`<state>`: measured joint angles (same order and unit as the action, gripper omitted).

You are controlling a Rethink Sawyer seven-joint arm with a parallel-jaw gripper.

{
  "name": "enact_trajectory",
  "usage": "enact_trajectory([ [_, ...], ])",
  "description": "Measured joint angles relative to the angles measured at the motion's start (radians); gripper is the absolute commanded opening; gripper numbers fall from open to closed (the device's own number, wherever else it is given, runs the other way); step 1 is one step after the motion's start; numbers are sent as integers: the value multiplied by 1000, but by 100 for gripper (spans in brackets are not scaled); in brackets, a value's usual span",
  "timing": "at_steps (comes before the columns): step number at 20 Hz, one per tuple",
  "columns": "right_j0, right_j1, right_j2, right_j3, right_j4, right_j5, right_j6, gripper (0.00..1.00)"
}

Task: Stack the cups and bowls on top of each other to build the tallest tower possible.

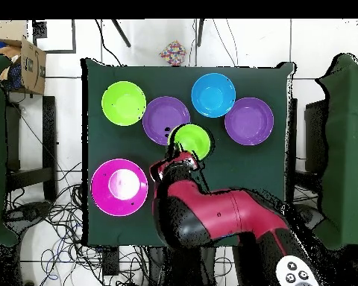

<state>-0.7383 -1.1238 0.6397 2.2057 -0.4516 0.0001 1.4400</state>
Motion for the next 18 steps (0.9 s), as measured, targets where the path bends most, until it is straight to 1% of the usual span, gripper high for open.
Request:
enact_trajectory([
  [9,13,6,-3,4,0,-159,1,0],
  [18,31,6,-12,7,0,-209,1,0],
])
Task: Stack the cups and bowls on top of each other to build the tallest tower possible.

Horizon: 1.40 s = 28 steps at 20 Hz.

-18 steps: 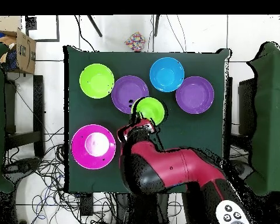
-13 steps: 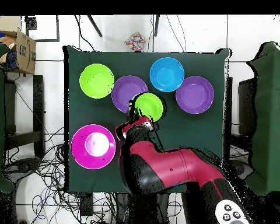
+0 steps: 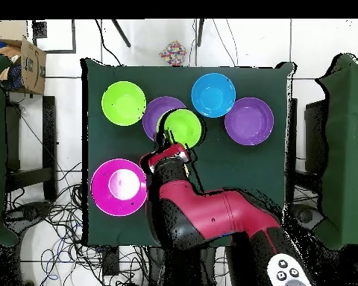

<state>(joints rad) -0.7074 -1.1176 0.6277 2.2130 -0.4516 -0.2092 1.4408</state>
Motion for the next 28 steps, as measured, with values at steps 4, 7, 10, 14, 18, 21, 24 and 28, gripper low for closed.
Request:
enact_trajectory([
  [4,12,2,-7,0,0,-4,0,0],
  [7,19,18,-14,0,0,-8,0,0],
  [10,18,37,-16,0,0,-16,0,0],
  [14,18,73,-20,-1,-7,-42,0,0],
  [18,18,97,-22,0,-18,-61,0,0],
  [21,17,105,-22,0,-21,-72,0,0],
  [24,15,120,-23,-1,-20,-90,0,0],
  [28,10,137,-23,-4,-39,-94,0,0],
])
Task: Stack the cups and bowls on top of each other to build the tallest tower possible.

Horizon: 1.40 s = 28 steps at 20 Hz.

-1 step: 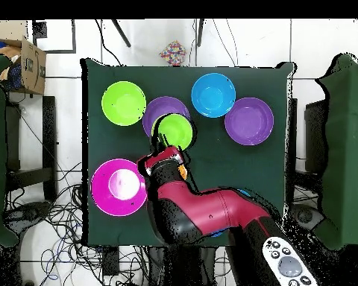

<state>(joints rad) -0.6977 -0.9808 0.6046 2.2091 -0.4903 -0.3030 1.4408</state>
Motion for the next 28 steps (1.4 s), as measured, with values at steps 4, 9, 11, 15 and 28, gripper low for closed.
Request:
enact_trajectory([
  [4,-15,21,0,-10,-34,0,0,0],
  [9,-40,55,0,-24,-68,0,0,0],
  [11,-48,70,0,-30,-79,0,0,0],
  [15,-49,86,0,-35,-90,0,0,0],
  [28,-41,98,-19,-36,-101,-4,0,0],
])
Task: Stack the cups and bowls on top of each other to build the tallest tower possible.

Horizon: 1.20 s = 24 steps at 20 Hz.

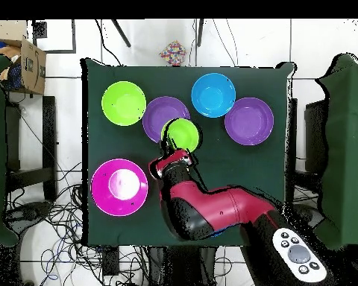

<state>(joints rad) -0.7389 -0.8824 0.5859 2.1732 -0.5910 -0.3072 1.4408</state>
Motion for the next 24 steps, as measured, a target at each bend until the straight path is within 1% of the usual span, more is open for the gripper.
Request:
enact_trajectory([
  [3,-1,2,-21,0,-18,-12,0,0],
  [9,-3,20,-31,0,-52,-31,0,0],
  [17,-2,46,-55,0,-67,-49,0,0],
  [19,-1,45,-75,-1,-67,-68,0,0],
  [24,-1,43,-92,-1,-72,-88,0,0],
])
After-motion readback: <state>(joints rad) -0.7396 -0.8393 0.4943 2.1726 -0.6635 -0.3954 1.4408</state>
